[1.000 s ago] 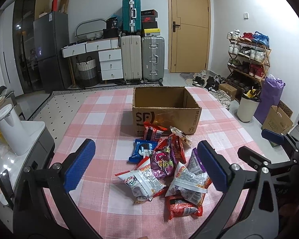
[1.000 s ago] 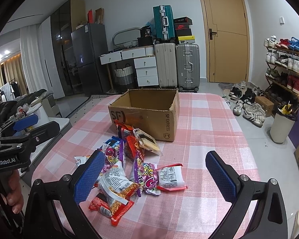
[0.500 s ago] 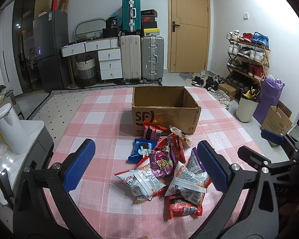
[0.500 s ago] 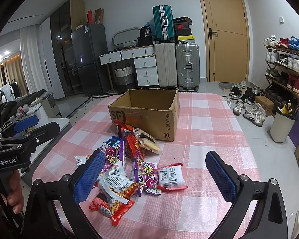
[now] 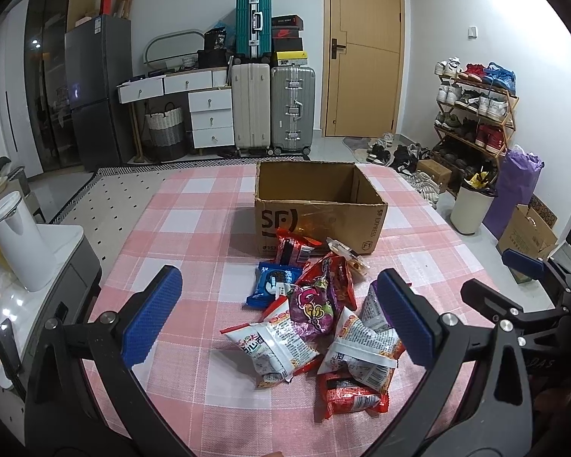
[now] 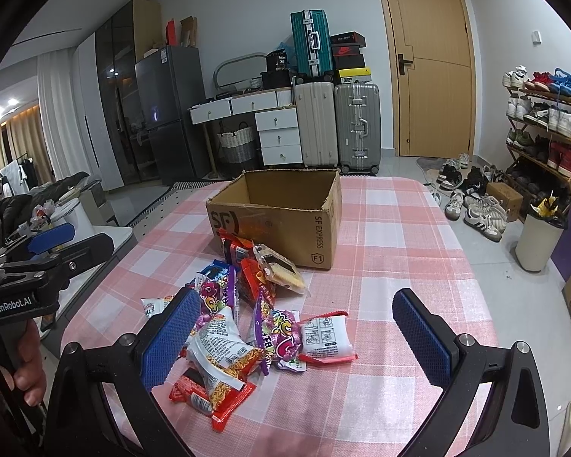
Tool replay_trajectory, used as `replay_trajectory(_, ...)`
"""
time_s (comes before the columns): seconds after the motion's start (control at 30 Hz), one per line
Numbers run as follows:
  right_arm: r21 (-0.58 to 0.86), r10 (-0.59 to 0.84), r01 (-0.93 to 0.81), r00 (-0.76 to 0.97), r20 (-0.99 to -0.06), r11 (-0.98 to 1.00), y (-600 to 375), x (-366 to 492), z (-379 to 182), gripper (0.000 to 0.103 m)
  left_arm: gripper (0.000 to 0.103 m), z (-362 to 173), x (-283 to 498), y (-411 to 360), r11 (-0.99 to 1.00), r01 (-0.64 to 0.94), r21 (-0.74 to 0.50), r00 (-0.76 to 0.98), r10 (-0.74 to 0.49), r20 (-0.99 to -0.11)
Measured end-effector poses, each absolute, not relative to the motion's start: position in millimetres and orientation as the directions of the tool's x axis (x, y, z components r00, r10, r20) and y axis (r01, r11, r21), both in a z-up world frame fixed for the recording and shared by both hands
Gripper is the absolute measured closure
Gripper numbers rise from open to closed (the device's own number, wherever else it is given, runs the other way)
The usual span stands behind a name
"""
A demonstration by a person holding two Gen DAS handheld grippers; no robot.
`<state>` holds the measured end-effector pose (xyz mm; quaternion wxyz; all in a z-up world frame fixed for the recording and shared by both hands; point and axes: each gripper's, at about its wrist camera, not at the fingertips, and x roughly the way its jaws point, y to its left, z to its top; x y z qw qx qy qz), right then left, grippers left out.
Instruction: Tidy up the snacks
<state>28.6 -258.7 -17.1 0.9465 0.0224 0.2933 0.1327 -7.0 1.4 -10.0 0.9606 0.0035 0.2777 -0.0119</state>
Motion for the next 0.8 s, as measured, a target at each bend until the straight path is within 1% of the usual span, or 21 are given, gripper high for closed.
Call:
replay_trajectory(0.2, 0.123, 0.268, -0.241, 0.789, -0.553, 0.963, -259.2, 28.3, -18.9, 0.000, 0.001, -14.5, -4.9, 6.6, 1.000, 0.019, -0.014, 0.838, -0.024, -0.544)
replay_trajectory(0.3, 0.132, 0.280, -0.249, 0.781, -0.559, 0.959, -258.8, 28.6, -22.9, 0.000, 0.001, -16.9, -2.0, 12.3, 0.999, 0.028, -0.044, 0.832, -0.048, -0.553)
replay_trajectory(0.43, 0.147, 0.302, -0.267, 0.766, -0.568, 0.952, -256.2, 30.4, -30.2, 0.000, 0.001, -21.1, 1.6, 19.9, 0.999, 0.010, -0.051, 0.825, -0.037, -0.565)
replay_trajectory(0.8, 0.196, 0.360, -0.307, 0.696, -0.622, 0.931, -240.8, 38.1, -63.1, 0.000, 0.001, -42.9, 20.0, 45.1, 0.996, -0.035, -0.078, 0.795, -0.020, -0.607)
